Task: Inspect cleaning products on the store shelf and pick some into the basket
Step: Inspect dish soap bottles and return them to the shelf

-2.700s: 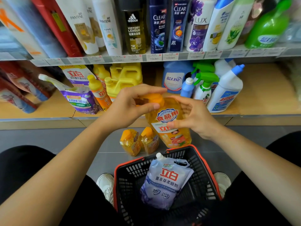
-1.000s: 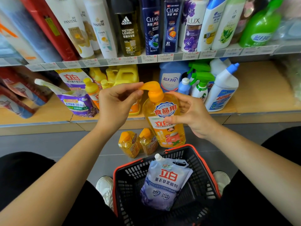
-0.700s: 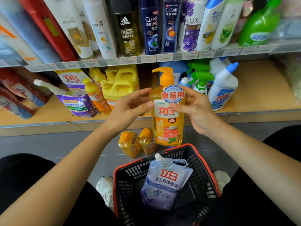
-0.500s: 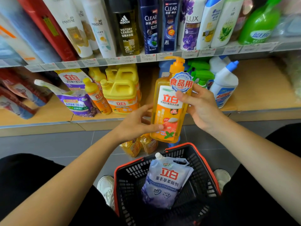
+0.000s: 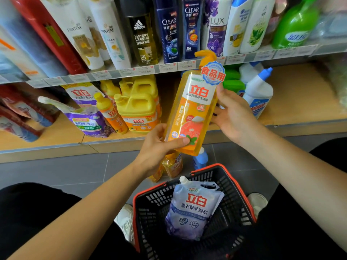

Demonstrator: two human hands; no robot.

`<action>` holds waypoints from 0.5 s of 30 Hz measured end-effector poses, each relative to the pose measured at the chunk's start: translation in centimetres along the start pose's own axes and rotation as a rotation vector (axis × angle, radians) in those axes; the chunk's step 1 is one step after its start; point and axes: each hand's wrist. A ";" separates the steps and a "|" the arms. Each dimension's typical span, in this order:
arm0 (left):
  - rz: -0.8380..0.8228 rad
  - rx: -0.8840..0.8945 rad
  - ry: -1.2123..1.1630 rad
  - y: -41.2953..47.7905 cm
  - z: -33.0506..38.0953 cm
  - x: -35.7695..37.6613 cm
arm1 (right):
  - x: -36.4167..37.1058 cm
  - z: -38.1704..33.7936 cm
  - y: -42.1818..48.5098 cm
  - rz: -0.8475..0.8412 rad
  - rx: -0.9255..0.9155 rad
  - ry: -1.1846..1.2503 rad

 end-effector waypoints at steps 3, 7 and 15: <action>0.134 0.088 -0.013 0.3 0.5 -0.1 | -0.6 0.1 0.1 0.052 -0.028 -0.126; 0.271 0.235 0.190 0.5 1.6 -1.0 | -1.9 0.7 0.4 0.406 -0.214 -0.530; 0.222 0.450 0.746 0.2 3.8 -1.4 | -1.9 0.8 -0.1 0.165 -0.622 -1.092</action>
Point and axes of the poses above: each hand's wrist, its own y-axis towards the middle knuckle, its own x-axis out of the palm, z = x × y, and after that the axes turned 11 degrees about x, right-handed
